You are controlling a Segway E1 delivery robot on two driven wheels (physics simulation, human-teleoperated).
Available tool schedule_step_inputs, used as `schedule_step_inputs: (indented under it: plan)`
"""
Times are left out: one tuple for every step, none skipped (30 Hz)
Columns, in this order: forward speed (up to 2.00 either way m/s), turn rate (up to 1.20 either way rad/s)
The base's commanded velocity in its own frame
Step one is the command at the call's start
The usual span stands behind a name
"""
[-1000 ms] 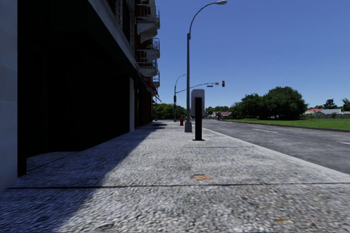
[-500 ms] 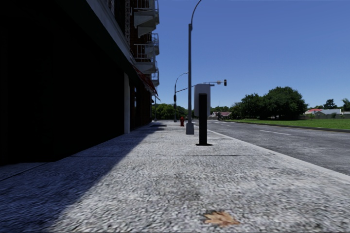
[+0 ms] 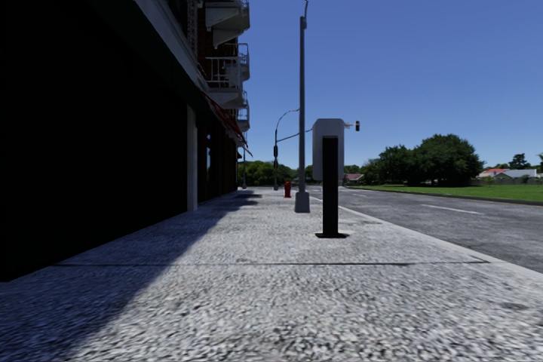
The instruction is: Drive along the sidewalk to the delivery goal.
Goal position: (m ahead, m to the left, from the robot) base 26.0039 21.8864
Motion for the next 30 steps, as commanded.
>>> schedule_step_inputs:
  plan:
    - [2.0, 0.03]
    - [2.0, 0.0]
    - [2.0, 0.0]
    - [2.0, 0.0]
    - [2.0, 0.0]
    - [2.0, 0.0]
    - [2.0, 0.0]
    - [2.0, 0.0]
    - [2.0, 0.0]
    - [2.0, 0.0]
    - [2.0, 0.0]
    - [2.0, 0.0]
    - [2.0, 0.0]
    - [2.0, 0.0]
    - [2.0, 0.38]
    - [2.0, 0.65]
    - [2.0, 0.83]
    - [2.0, 0.83]
    - [2.0, 0.47]
    - [2.0, 0.24]
    - [2.0, 0.24]
    - [2.0, 0.06]
    - [2.0, 0.02]
    - [2.0, 0.0]
    - [2.0, 0.0]
    - [2.0, 0.0]
    - [2.0, 0.0]
    - [2.0, 0.0]
    - [2.0, 0.0]
    - [2.0, 0.0]
